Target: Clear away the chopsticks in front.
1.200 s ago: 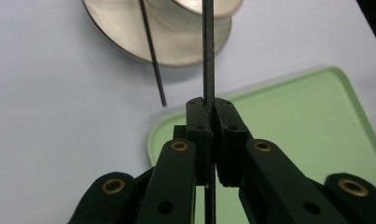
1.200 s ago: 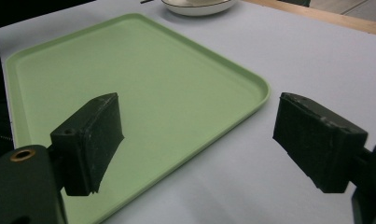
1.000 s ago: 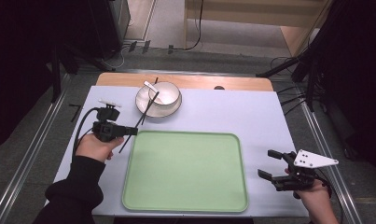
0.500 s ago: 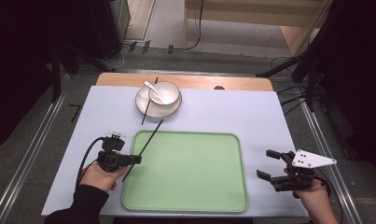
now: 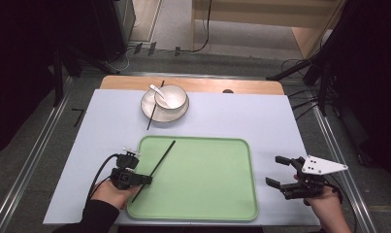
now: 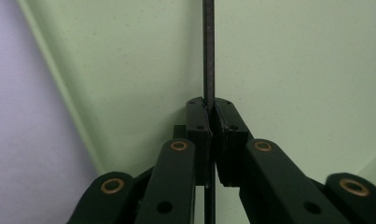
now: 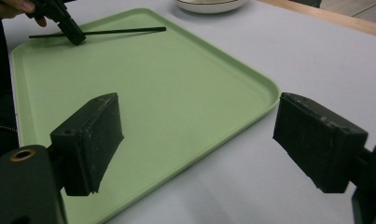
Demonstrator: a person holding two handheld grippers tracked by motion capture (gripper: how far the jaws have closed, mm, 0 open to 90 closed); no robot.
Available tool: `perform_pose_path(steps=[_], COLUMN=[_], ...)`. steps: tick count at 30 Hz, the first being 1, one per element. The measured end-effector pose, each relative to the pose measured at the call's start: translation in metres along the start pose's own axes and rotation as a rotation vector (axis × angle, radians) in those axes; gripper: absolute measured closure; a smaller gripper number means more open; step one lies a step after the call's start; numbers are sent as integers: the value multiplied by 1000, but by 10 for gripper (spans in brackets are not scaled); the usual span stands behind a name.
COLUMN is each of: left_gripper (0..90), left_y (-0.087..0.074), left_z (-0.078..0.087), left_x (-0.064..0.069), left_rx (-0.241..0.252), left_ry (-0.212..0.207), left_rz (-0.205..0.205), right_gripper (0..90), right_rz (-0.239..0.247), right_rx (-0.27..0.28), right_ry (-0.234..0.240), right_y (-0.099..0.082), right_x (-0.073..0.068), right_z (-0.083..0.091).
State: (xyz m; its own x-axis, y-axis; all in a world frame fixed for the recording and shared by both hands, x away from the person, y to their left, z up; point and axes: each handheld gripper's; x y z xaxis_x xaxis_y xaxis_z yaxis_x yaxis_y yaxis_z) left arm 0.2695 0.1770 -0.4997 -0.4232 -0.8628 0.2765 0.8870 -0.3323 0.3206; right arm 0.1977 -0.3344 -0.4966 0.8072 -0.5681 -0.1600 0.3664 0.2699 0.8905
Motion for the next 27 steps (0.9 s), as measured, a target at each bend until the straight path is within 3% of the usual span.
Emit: perform_pose_path(steps=[11, 14, 18, 21, 25, 27], left_gripper=[806, 733, 577, 469, 395, 374], left_y=[2, 4, 7, 10, 20, 26], left_z=[0, 0, 6, 9, 12, 14], left_x=[1, 0, -2, -8, -20, -28], left_rx=[2, 13, 74, 143, 177, 175], left_ry=[-16, -29, -61, -56, -56, -87], left_rz=[-28, -39, -98, -125, -117, -90], right_gripper=[161, 161, 161, 161, 161, 161], right_rz=[3, 6, 8, 1, -3, -3], right_rx=[-3, -6, -4, -2, -1, 1], right_ry=[5, 6, 5, 4, 1, -3], right_y=[0, 0, -1, -1, -2, -2], right_x=[-1, -1, -1, -2, -2, -2], right_z=[0, -1, 0, 0, 2, 2])
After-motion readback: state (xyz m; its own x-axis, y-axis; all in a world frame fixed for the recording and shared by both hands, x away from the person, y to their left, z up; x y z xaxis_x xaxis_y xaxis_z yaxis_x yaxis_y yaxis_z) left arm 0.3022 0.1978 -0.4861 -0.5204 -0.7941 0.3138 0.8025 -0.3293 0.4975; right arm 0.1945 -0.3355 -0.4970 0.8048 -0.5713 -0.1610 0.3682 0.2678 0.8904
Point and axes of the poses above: each handheld gripper's, and its own axes: z roughly backward along the jaws, y roughly out of its top, x roughly to its right, and after that the axes turned 6 degrees about y, right-handed
